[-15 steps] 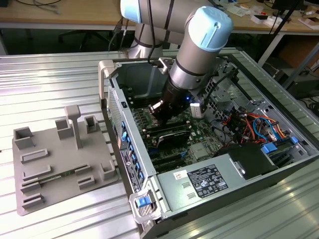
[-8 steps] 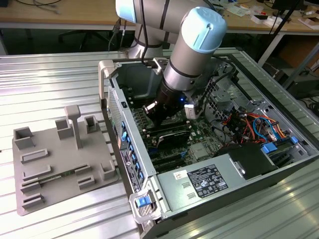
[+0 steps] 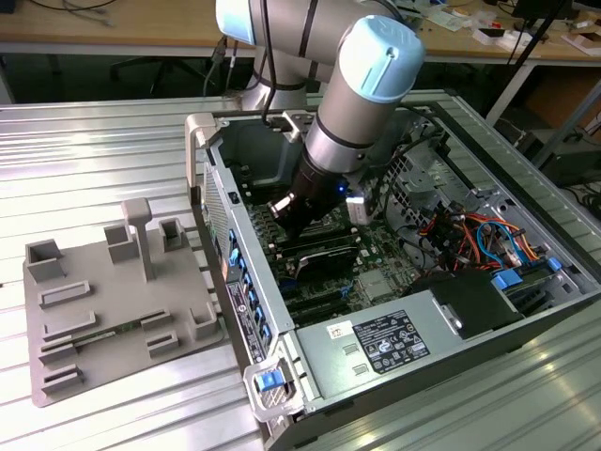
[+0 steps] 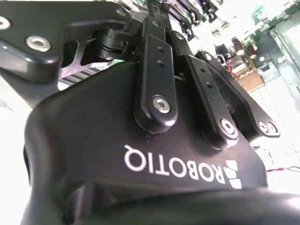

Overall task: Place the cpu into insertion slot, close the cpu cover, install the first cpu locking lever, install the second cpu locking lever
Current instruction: 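Install the second cpu locking lever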

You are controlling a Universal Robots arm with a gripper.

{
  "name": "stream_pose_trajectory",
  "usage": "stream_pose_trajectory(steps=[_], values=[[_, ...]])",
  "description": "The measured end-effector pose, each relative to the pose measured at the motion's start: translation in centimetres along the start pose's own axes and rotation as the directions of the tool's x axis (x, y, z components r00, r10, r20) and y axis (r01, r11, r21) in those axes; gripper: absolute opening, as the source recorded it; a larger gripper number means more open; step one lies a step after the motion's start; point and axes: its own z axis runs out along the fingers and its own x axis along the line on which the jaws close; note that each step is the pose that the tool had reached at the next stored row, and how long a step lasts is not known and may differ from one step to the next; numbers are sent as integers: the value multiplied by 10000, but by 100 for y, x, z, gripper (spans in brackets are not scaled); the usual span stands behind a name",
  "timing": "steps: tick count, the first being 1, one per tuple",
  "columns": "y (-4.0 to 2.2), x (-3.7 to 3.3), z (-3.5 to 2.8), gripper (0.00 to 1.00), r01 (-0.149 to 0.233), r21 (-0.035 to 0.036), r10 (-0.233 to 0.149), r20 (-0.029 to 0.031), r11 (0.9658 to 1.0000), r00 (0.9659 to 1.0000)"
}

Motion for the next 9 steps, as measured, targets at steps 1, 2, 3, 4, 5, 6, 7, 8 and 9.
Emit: stream_pose_trajectory(steps=[1,2,3,4,5,6,7,8,9], values=[[12,-3,6,11,13,-3,-13,0,10000,10000],[25,-6,11,11,26,-7,-26,0,10000,10000],[31,-8,14,11,35,-11,-35,0,10000,10000],[34,-9,17,11,44,-14,-44,1,10000,10000],[35,-10,24,11,63,-16,-63,0,10000,10000],[34,-10,29,11,81,-16,-81,-2,10000,10000],[34,-10,34,11,97,-16,-97,-3,10000,10000],[33,-10,47,11,149,-13,-149,-11,9999,9999],[34,-12,56,11,184,-16,-184,-14,9998,9998]])
